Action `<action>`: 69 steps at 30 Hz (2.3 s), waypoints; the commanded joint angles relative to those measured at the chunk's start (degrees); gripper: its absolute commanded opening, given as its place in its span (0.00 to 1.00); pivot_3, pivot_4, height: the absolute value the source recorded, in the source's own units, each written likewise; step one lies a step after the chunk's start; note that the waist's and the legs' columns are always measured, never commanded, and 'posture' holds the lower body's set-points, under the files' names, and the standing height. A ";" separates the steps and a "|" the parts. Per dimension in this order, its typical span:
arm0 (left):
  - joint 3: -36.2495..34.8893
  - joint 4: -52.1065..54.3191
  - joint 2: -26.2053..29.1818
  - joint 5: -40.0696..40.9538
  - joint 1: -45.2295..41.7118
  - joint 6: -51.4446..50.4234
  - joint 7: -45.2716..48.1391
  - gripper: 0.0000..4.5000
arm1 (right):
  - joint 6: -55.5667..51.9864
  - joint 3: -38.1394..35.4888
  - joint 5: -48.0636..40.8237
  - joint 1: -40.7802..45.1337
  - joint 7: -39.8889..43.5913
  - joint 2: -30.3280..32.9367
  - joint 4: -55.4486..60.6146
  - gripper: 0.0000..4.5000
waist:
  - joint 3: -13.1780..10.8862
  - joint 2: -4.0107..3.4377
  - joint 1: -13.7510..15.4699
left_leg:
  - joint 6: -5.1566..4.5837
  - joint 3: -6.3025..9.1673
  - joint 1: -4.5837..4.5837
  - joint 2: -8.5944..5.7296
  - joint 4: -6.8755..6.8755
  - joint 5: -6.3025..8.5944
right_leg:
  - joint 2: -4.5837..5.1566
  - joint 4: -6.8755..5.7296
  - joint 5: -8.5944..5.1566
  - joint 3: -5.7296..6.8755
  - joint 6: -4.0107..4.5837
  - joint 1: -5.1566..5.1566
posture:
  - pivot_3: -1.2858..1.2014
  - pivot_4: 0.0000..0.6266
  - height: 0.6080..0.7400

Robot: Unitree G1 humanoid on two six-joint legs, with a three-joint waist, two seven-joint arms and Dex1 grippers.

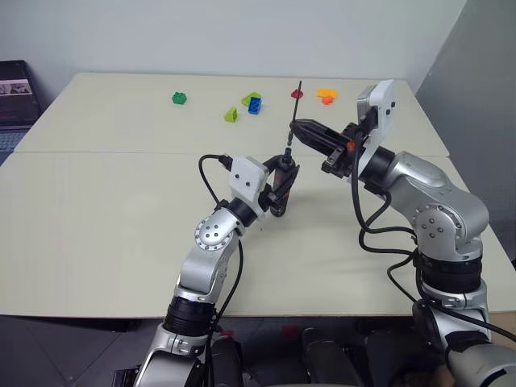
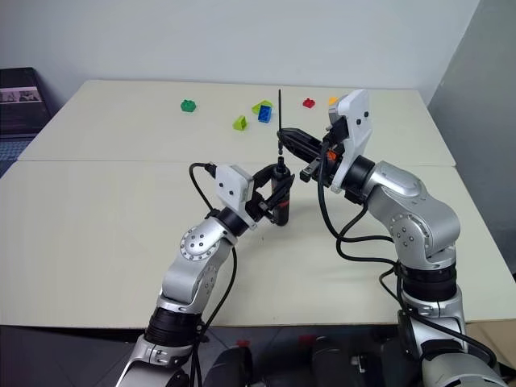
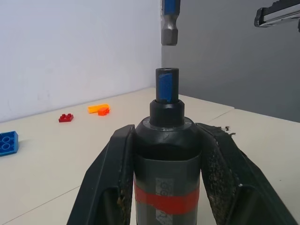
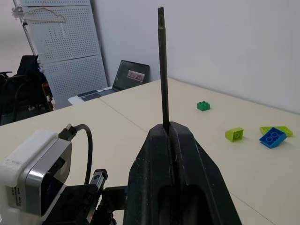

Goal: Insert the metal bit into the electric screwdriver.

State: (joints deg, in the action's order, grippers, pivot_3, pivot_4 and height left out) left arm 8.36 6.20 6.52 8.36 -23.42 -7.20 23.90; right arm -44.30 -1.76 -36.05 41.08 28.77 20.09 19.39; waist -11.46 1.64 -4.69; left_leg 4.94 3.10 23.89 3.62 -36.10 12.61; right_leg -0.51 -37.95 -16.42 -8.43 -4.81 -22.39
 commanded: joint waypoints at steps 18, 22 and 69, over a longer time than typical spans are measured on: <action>-0.24 1.46 0.10 -0.04 -0.26 0.62 -0.07 0.36 | 0.24 0.57 0.84 -0.08 0.69 1.11 0.83 0.00 | 0.00 0.00 0.01 | 0.00 0.00 0.00 0.00 0.00 0.00 | 0.00 0.00 0.00 0.00 0.01 0.00 | 0.52 0.24 1.00; -0.27 1.56 0.08 -0.05 -0.19 0.58 0.01 0.36 | 0.23 0.74 0.87 -0.35 0.78 1.38 0.94 0.00 | 0.00 0.00 0.01 | 0.00 0.00 0.00 0.00 0.00 0.00 | 0.00 0.00 0.00 0.00 0.01 0.00 | 0.52 0.24 1.00; -0.44 1.26 0.29 0.17 -0.39 0.68 0.22 0.36 | -8.15 2.30 -1.75 9.06 11.79 8.46 -8.65 0.00 | 0.02 0.00 0.05 | -0.01 0.00 -0.02 0.00 -0.01 0.00 | 0.00 -0.01 0.01 0.01 0.01 0.02 | 0.52 0.24 1.00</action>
State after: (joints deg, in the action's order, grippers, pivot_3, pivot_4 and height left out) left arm 8.50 6.21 6.65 8.52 -23.31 -6.98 24.38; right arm -53.10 1.76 -37.15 50.35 40.04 28.66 8.87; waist -11.44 1.65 -4.64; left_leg 4.93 3.09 23.87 3.62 -36.11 12.61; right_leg -0.50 -37.96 -16.41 -8.43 -4.80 -22.37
